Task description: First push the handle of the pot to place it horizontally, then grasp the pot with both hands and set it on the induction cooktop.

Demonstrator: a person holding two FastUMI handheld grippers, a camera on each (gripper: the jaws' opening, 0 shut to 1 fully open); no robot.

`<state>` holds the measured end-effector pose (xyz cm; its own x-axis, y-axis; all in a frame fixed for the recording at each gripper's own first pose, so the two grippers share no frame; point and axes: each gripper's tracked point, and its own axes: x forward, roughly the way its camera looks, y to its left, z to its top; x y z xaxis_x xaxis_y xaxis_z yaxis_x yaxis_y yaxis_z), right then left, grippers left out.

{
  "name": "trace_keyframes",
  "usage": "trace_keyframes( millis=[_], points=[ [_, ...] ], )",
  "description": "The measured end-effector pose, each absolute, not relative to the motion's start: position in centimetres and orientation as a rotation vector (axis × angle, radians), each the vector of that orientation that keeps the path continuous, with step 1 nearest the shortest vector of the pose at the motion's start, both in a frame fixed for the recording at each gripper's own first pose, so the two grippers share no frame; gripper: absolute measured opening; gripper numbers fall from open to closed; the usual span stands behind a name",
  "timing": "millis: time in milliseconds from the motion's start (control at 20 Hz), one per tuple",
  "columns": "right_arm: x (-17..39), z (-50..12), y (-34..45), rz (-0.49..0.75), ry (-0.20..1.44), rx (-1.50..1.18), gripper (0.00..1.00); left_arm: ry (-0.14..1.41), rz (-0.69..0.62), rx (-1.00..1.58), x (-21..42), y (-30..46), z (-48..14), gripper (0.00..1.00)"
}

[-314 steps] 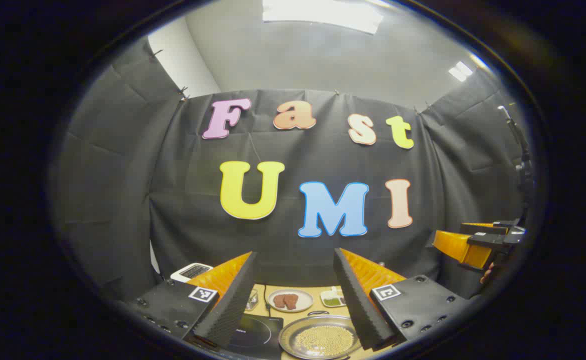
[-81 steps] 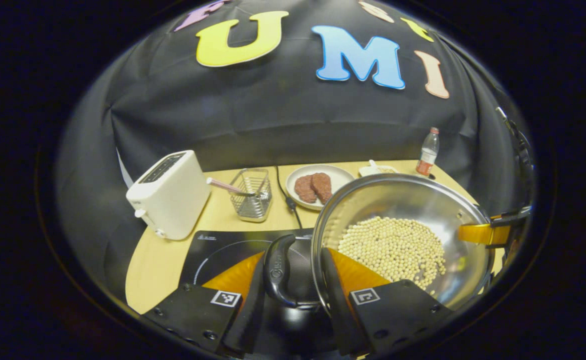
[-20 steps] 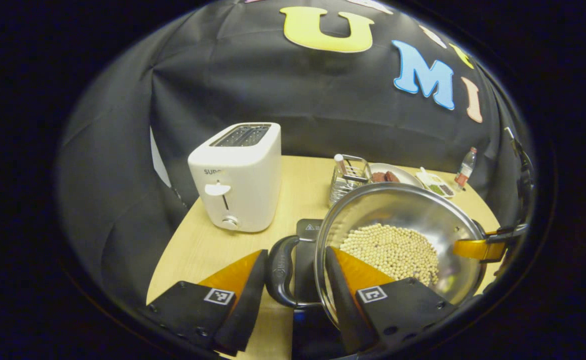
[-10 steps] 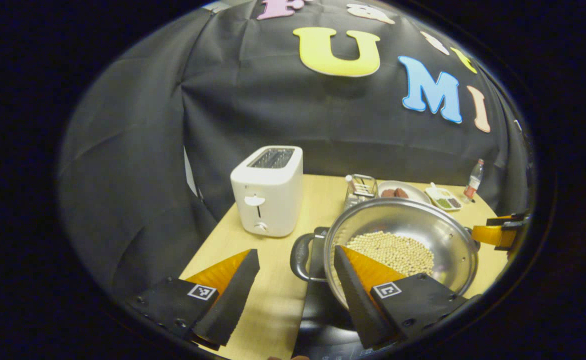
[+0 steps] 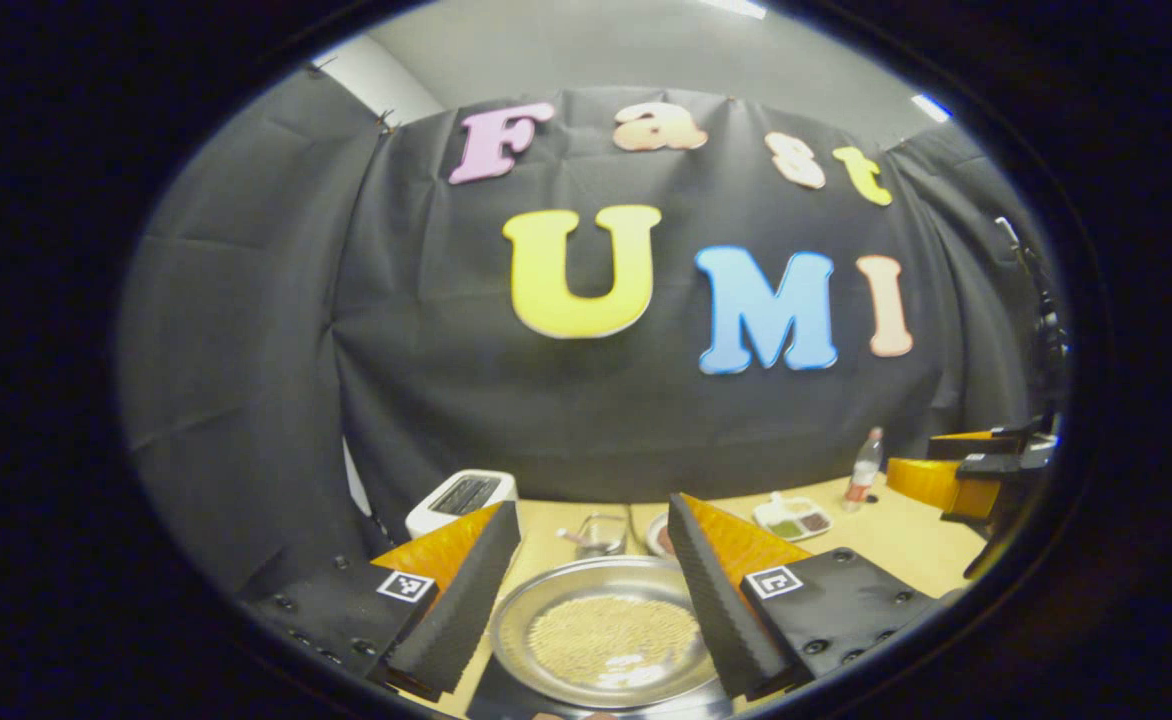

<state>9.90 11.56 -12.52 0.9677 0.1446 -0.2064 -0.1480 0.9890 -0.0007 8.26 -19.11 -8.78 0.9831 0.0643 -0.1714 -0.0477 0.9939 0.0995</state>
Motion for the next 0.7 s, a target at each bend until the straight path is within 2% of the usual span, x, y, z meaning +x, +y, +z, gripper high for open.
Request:
trace_keyframes(
  millis=[150, 350, 600, 700],
  points=[
    [7.8, -8.1, 7.7, 0.137, 0.153, 0.008, 0.97, 0.099, 0.034, 0.069, 7.3, -25.8, -3.6, 0.96],
    [6.4, -3.2, 2.0, 0.099, 0.088, 0.041, 0.97, 0.045, 0.017, 0.026, 5.2, -32.2, 0.3, 0.98],
    [4.0, -2.3, -2.0, 0.107, 0.079, 0.056, 0.98, 0.068, 0.038, 0.046, 3.5, -35.8, -0.1, 0.95],
    [3.6, -2.6, -2.6, 0.115, 0.084, 0.067, 0.98, 0.077, 0.045, 0.039, 2.8, -36.7, -0.1, 0.99]
  ],
)
